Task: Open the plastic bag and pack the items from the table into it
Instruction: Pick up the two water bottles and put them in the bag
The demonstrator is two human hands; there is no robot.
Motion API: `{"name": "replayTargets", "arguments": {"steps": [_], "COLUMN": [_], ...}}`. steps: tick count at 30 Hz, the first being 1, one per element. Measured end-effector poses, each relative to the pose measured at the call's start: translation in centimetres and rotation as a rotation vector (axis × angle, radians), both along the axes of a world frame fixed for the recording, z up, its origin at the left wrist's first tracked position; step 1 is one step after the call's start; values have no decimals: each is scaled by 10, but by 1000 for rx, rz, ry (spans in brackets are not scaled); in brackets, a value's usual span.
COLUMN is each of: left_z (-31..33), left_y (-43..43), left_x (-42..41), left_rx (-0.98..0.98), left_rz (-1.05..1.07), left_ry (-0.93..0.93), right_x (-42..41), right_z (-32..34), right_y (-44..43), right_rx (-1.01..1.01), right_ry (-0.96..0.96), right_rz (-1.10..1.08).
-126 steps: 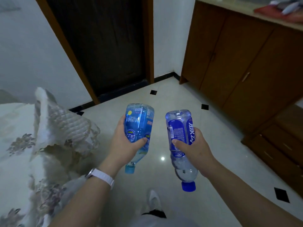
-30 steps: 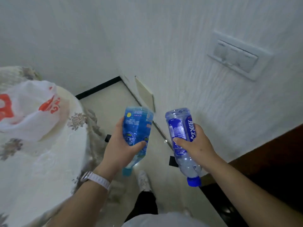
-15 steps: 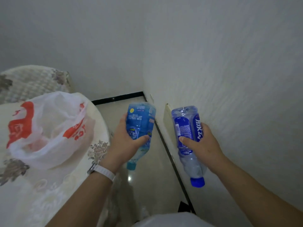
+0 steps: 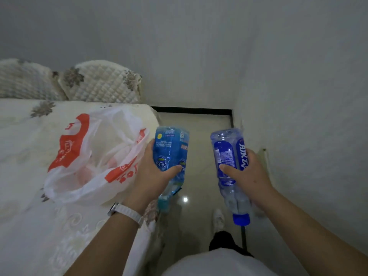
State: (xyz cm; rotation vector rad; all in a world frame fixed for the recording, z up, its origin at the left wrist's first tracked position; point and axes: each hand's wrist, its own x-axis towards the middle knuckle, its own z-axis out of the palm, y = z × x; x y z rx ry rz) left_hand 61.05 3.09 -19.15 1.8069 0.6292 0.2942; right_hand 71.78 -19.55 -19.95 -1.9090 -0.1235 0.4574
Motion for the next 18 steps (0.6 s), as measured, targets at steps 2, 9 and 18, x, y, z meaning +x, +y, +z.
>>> {"name": "replayTargets", "arguments": {"steps": [2,9,18], "left_z": [9,40,55], "left_y": [9,56,117], "left_x": [20,66,29], "left_rx": [26,126,239], "left_rz": [77,375,668], "left_ry": [12,-20,-11], "right_x": [37,142,166], "right_z": [-3,6,26], "right_y": [19,83,179], "right_rx": [16,30,62], "right_ry": [9,-11,24], "right_rz": [72,383,638]}}
